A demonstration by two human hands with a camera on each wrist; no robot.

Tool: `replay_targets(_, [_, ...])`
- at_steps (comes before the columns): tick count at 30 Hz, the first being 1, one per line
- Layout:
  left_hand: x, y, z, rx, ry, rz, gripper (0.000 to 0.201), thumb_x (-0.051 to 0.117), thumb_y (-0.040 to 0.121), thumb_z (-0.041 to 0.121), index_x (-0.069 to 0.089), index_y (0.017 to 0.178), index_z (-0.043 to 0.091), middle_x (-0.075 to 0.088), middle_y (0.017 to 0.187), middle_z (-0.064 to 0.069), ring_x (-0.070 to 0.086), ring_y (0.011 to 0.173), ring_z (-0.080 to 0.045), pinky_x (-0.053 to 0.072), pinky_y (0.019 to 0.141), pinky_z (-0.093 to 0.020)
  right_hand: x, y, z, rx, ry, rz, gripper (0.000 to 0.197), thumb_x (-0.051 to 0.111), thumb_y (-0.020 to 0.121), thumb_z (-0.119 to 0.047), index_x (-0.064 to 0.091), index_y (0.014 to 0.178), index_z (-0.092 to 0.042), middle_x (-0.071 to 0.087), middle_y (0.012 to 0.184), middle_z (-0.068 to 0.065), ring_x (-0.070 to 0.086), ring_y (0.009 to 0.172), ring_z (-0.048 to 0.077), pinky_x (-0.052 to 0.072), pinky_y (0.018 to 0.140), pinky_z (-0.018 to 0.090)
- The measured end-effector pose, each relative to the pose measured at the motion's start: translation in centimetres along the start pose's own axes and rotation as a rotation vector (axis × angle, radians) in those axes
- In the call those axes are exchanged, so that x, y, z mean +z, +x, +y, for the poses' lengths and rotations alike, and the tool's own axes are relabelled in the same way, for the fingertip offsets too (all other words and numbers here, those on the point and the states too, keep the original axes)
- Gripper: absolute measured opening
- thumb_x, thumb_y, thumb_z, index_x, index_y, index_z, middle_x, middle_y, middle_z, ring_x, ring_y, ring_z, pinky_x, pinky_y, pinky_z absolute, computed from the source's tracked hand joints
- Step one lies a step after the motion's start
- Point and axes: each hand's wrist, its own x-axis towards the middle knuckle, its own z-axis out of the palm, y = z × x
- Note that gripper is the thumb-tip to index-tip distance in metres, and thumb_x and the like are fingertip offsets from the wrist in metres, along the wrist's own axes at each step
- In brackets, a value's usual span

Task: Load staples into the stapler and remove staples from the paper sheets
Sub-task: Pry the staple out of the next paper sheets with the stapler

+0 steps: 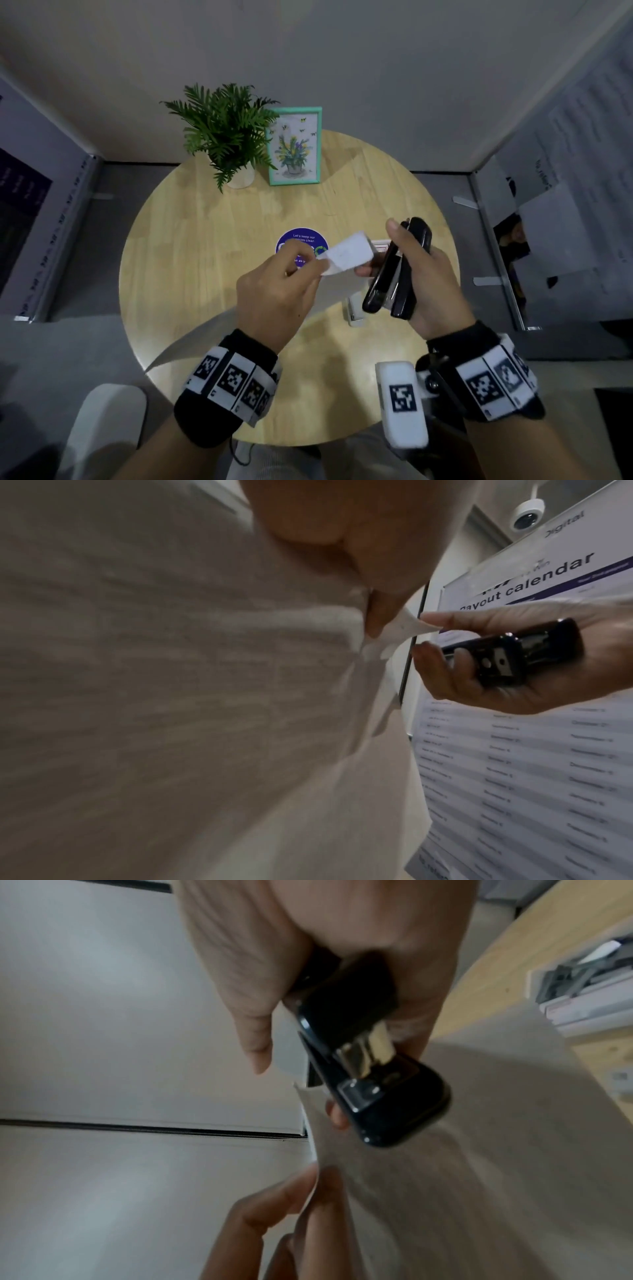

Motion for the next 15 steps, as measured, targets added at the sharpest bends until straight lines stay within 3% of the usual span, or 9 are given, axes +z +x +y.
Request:
replay_targets(3, [0.0, 0.0, 0.6, 0.061, -0.005, 0.035, 0.018, 0.071, 0.074, -0.003, 0.075, 0.080, 0.014, 0.070, 0.079, -0.003, 0.056, 0.052, -0.017, 0.042, 0.040, -0.024, 0.1, -0.3, 0.1, 0.045, -0.001, -0.002, 0.047, 0.078, 0.068, -0.033, 0.065, 0.098, 0.001, 0.070, 0.078, 0.012, 0.067, 0.065, 0.025, 0.051, 0.049, 0.028])
replay_targets(6, [0.2, 0.0, 1.1, 0.093, 0.009, 0.090, 0.026, 0.075, 0.068, -0.009, 0.074, 0.081, 0.014, 0.070, 0.074, -0.005, 0.053, 0.046, -0.018, 0.040, 0.037, -0.025, 0.0, -0.1, 0.1, 0.027, -0.045, 0.011, 0.012, 0.075, 0.075, -0.010, 0.064, 0.071, -0.012, 0.063, 0.058, -0.001, 0.059, 0.050, 0.015, 0.046, 0.042, 0.025])
replay_targets(9, [0.4, 0.2, 1.5, 0.114, 0.021, 0.126, 0.032, 0.077, 0.065, -0.010, 0.070, 0.083, 0.015, 0.069, 0.072, -0.004, 0.050, 0.044, -0.018, 0.040, 0.035, -0.027, 0.0, 0.1, 0.2, -0.020, -0.120, 0.031, 0.032, 0.075, 0.073, -0.001, 0.057, 0.057, -0.022, 0.055, 0.053, -0.004, 0.055, 0.047, 0.013, 0.045, 0.045, 0.026])
replay_targets(15, [0.7, 0.3, 1.7, 0.107, 0.018, 0.146, 0.031, 0.076, 0.069, -0.009, 0.067, 0.085, 0.016, 0.069, 0.071, -0.004, 0.050, 0.042, -0.019, 0.040, 0.033, -0.029, 0.4, 0.1, 0.2, -0.126, -0.166, 0.039, 0.031, 0.076, 0.069, 0.006, 0.053, 0.065, -0.015, 0.051, 0.060, 0.003, 0.053, 0.054, 0.023, 0.050, 0.051, 0.034])
